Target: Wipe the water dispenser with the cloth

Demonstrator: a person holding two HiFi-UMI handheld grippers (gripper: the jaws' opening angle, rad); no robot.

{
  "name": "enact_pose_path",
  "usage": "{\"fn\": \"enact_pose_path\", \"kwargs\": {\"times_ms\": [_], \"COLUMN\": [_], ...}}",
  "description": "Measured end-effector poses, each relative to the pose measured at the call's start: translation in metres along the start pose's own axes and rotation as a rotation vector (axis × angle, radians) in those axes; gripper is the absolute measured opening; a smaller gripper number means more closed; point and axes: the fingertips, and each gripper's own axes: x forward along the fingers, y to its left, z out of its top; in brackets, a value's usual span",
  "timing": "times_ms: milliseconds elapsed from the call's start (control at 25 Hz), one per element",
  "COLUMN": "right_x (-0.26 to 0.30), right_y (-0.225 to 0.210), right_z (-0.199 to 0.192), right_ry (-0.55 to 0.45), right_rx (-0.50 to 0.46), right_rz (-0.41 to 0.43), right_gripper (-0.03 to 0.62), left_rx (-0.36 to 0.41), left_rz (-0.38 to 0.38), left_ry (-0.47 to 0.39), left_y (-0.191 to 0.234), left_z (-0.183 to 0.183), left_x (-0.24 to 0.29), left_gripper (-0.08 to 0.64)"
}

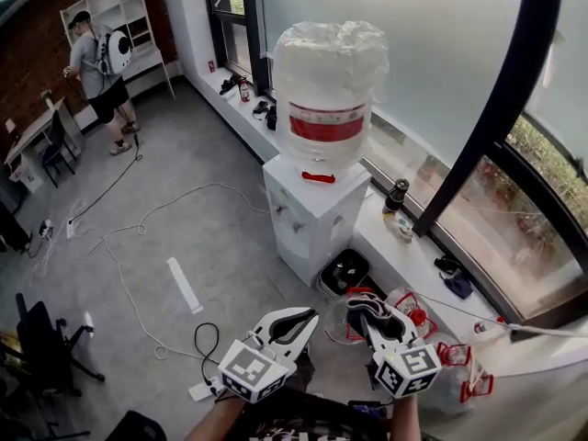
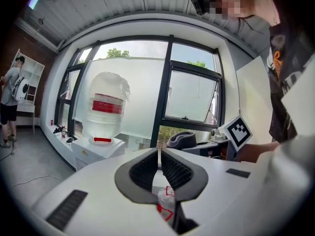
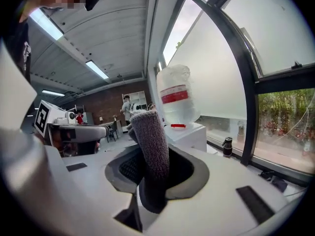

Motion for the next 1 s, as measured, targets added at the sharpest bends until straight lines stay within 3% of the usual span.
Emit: {"fn": "enact_pose_path", "kwargs": {"times_ms": [240,560,1000], "right_x": [0.059,0.128,0.222], "right_y": [-0.027,-0.055,-0.093], "right_z": [0.025,0.033,0.047], "right_ry": [0.03,0.095,0.153], "right_rx": [-0.077,-0.155,-0.516], "right_rz": [-0.043,-0.046,0.033], "right_gripper": [0.109,0.107,0.106], "left_rx": [0.031,-0.028,-0.084], "left_rz": [-0.038,-0.057,0.059], "left_ry": [0.011,0.027,0.022], "left_y": [0.05,0.095,0.125], "left_z": [0.003,-0.006,-0.019], "left_x": [0.036,0.063,0.076], "left_gripper": [0.029,0.029,0.029]}}
